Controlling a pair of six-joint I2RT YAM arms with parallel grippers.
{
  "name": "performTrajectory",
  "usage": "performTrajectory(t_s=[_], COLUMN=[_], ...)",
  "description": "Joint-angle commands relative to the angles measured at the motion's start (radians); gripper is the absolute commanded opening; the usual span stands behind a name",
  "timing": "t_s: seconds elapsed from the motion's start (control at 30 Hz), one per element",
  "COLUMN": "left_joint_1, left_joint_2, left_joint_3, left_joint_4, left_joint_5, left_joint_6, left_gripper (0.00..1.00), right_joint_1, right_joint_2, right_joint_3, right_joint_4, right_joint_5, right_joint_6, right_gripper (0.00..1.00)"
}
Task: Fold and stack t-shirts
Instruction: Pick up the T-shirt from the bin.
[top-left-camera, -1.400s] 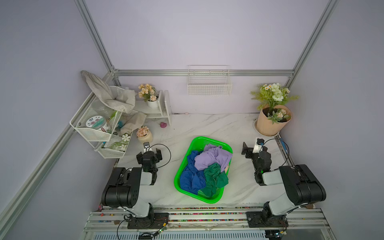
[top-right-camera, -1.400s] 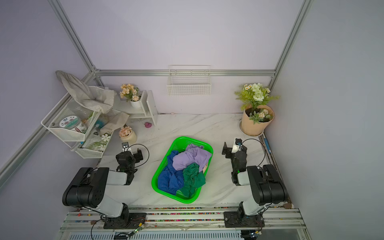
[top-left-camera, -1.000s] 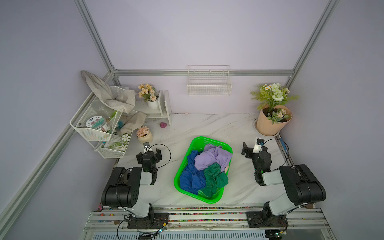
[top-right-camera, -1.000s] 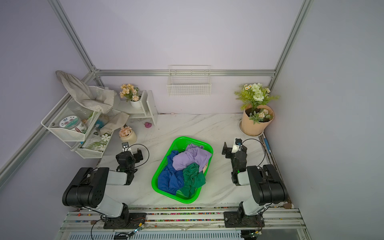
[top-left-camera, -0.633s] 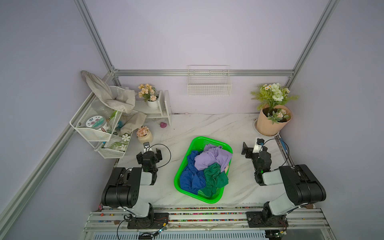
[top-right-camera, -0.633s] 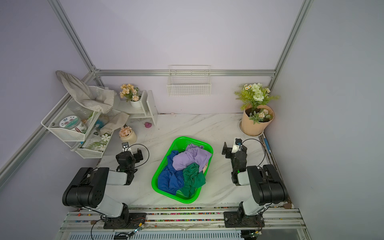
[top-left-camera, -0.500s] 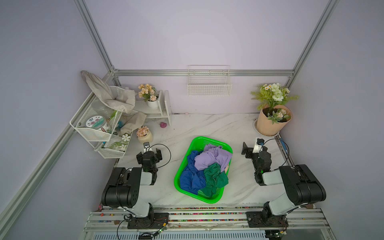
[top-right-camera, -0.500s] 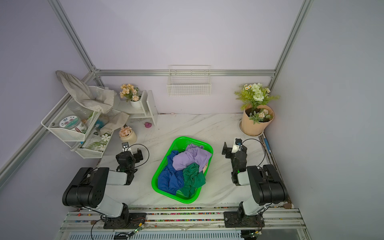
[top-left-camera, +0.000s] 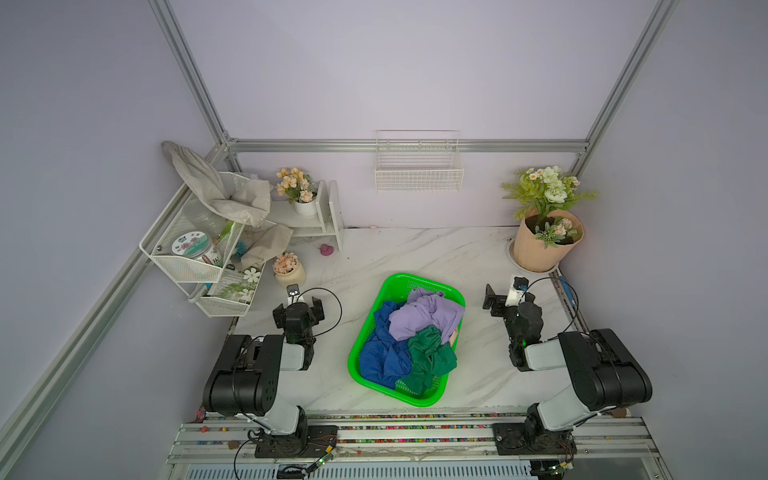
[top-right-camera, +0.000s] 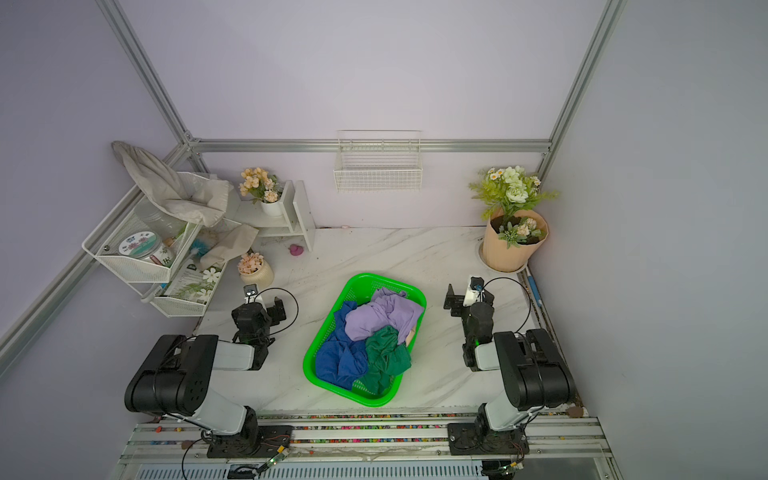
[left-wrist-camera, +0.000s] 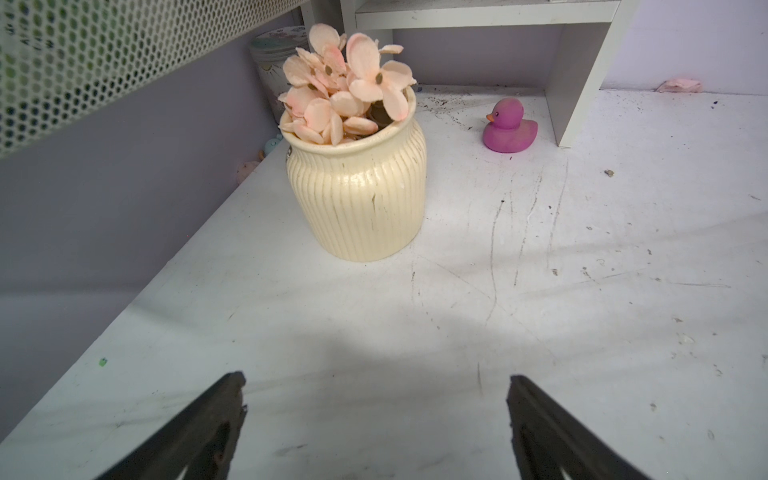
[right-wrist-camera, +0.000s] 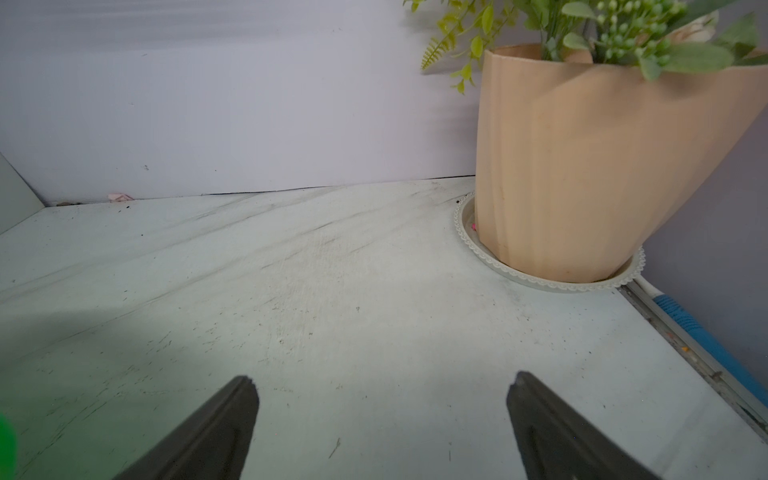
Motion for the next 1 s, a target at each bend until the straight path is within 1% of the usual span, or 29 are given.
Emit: performTrajectory(t_s=[0.0, 0.47, 0.53, 0.6, 0.63, 0.67, 0.7, 0.77, 0.8, 0.83, 0.87, 0.9, 0.93, 0.97], left_joint_1=[-0.001, -0.001, -0.001, -0.001, -0.001, -0.001, -0.001, -0.001, -0.001, 0.0, -0.002, -0.001, -0.002, -0.002], left_joint_2=[-0.011, -0.011, -0.011, -0.011, -0.01, -0.01, -0.01, -0.01, -0.01, -0.011, -0.011, -0.011, -0.013, -0.014], left_joint_3=[0.048, 0.047, 0.047, 0.048, 0.048, 0.048, 0.048, 0.049, 0.049, 0.048, 0.048, 0.047, 0.046, 0.048], left_joint_4=[-0.006, -0.004, -0.004, -0.004, -0.004, -0.004, -0.006, -0.006, -0.006, -0.006, -0.006, -0.005, -0.006, -0.006], left_joint_5=[0.01, 0.01, 0.01, 0.01, 0.01, 0.01, 0.01, 0.011, 0.01, 0.01, 0.01, 0.01, 0.01, 0.009], left_joint_6=[0.002, 0.003, 0.003, 0.003, 0.003, 0.003, 0.003, 0.003, 0.003, 0.002, 0.001, 0.002, 0.003, 0.003], left_gripper=[1.0, 1.0, 1.0, 1.0, 1.0, 1.0, 1.0, 1.0, 1.0, 1.0, 1.0, 1.0, 1.0, 1.0], right_joint_1=[-0.004, 0.0, 0.002, 0.002, 0.0, -0.007, -0.011, -0.014, -0.021, -0.036, -0.04, -0.04, -0.038, -0.04], right_joint_2=[0.003, -0.012, -0.085, -0.156, -0.178, -0.184, -0.173, -0.136, -0.116, -0.082, -0.039, 0.015, 0.056, 0.084], right_joint_3=[-0.007, -0.008, 0.031, 0.147, 0.228, 0.306, 0.357, 0.43, 0.453, 0.49, 0.545, 0.599, 0.658, 0.694], right_joint_4=[0.028, 0.028, -0.085, -0.352, -0.503, -0.632, -0.711, -0.864, -0.925, -0.958, -0.986, -1.045, -1.116, -1.145], right_joint_5=[0.0, 0.015, 0.058, 0.109, 0.114, 0.101, 0.114, 0.16, 0.104, -0.039, -0.177, -0.255, -0.28, -0.303], right_joint_6=[0.003, 0.001, 0.015, 0.032, 0.035, 0.072, 0.161, 0.441, 0.522, 0.543, 0.519, 0.501, 0.526, 0.54], right_gripper=[0.99, 0.99, 0.99, 0.99, 0.99, 0.99, 0.99, 0.99, 0.99, 0.99, 0.94, 0.84, 0.83, 0.84])
